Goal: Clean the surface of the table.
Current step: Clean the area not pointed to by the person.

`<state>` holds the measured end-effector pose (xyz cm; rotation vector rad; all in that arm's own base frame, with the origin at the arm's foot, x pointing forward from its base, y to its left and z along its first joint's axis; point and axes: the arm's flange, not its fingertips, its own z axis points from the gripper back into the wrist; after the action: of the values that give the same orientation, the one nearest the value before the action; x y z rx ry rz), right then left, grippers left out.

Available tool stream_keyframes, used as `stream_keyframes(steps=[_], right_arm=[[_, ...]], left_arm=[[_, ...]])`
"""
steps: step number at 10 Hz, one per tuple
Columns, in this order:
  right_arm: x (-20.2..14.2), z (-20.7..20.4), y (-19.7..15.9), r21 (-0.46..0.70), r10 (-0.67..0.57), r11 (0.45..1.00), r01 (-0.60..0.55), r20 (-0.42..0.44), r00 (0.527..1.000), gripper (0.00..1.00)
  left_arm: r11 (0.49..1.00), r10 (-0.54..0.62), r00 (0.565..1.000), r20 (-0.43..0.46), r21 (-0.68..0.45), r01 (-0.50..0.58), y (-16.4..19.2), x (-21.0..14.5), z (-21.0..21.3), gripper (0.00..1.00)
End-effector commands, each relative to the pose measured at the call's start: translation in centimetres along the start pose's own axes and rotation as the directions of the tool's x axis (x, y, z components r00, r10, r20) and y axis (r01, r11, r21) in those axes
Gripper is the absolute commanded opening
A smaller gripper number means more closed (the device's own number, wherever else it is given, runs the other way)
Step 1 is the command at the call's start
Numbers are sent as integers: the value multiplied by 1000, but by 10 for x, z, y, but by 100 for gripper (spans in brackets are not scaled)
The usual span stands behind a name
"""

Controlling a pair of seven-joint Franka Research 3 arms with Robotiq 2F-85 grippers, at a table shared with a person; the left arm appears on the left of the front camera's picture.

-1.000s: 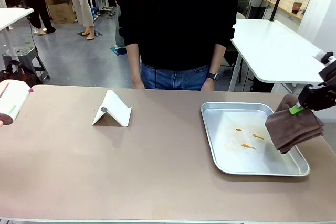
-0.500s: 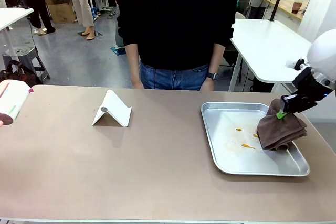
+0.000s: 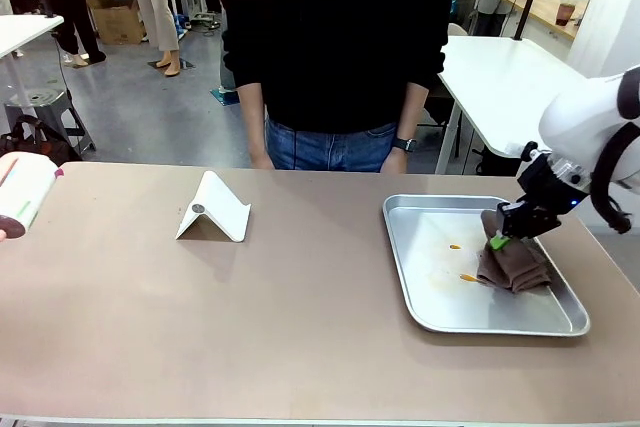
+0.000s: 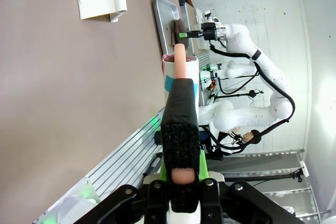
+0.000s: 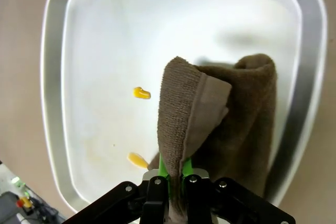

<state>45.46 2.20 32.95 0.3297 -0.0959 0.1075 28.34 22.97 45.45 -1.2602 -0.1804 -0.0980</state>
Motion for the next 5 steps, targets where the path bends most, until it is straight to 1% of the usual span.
stream_keyframes(steps=[1, 2, 5], right_arm=[[9, -18, -1, 41, 3, 999, -3, 1, 1000, 9], [7, -25, 0, 86, 4, 996, -3, -7, 1000, 9], [-1, -47, 8, 140, 12, 990, -9, -17, 1000, 9]], left_arm=[[1000, 10, 1000, 9, -1, -10, -5, -2, -2, 21], [1000, 10, 1000, 9, -1, -10, -5, -2, -2, 21], [1000, 10, 1000, 9, -1, -10, -5, -2, -2, 21]])
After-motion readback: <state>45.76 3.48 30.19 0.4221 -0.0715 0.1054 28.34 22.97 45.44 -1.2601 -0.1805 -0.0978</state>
